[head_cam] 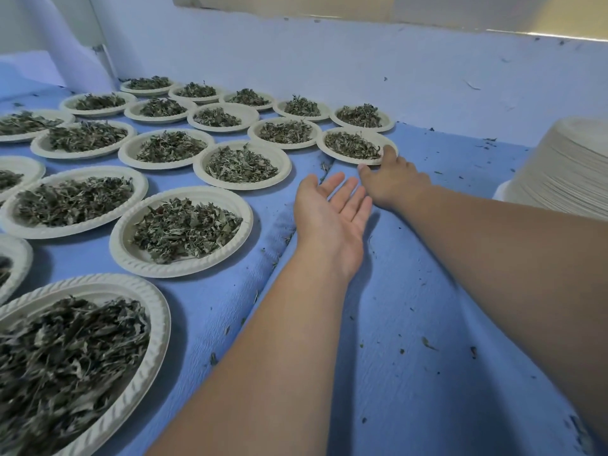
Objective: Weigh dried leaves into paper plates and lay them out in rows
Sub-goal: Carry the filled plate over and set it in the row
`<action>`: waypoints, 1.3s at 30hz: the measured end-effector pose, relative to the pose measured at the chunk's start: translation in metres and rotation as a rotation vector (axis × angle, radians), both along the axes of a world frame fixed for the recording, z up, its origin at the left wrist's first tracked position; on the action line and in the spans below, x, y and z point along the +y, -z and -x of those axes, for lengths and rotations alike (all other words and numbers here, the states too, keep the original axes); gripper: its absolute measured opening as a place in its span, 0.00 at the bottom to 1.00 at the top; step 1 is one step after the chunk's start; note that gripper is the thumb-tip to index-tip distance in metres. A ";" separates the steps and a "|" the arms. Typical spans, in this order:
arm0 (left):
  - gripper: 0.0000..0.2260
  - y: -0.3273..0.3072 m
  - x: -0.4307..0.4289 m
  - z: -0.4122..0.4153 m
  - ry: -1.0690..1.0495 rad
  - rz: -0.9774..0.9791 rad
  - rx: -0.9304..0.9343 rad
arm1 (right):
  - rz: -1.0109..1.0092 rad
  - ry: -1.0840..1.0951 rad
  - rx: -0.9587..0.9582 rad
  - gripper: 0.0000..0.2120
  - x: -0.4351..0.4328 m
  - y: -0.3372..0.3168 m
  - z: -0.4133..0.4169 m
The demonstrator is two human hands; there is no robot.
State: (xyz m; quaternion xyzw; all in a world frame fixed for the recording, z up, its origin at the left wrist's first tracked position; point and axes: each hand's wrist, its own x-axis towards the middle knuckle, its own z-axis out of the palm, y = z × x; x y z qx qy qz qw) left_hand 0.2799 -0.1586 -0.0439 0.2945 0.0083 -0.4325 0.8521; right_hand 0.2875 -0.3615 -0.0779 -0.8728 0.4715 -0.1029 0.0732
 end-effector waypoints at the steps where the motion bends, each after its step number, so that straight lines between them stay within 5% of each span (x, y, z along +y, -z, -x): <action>1: 0.22 0.000 0.000 0.000 0.002 -0.001 -0.001 | -0.005 0.009 0.007 0.38 0.000 0.000 -0.002; 13: 0.21 -0.002 0.000 0.002 0.004 -0.037 0.012 | -0.043 0.109 0.032 0.47 -0.005 0.001 -0.010; 24: 0.14 -0.003 -0.005 0.012 0.004 -0.123 -0.160 | -0.013 -0.138 0.287 0.38 0.024 -0.008 0.043; 31: 0.10 -0.019 -0.003 0.060 -0.042 -0.243 -0.564 | -0.101 -0.337 0.374 0.37 0.061 -0.014 0.111; 35: 0.12 -0.030 -0.001 0.096 -0.081 -0.314 -0.981 | -0.217 -0.499 0.453 0.36 0.079 -0.037 0.156; 39: 0.15 -0.026 0.009 0.130 -0.144 -0.349 -1.425 | -0.140 -0.511 0.155 0.30 0.096 -0.064 0.224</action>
